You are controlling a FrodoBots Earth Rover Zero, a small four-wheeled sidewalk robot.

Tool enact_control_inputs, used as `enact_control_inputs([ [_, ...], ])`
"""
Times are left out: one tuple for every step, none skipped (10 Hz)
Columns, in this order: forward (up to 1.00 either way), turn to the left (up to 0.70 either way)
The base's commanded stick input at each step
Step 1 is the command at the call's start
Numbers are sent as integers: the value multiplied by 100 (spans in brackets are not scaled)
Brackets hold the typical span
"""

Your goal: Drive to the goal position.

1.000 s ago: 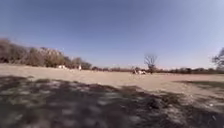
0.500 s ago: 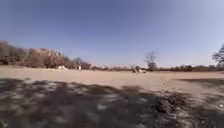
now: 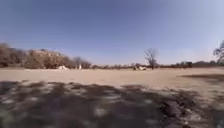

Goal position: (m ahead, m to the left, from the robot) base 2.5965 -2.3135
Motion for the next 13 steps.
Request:
enact_control_inputs([
  [50,0],
  [50,0],
  [50,0],
  [50,0],
  [50,0],
  [50,0],
  [50,0],
  [50,0],
  [50,0],
  [50,0],
  [50,0],
  [50,0],
  [50,0],
])
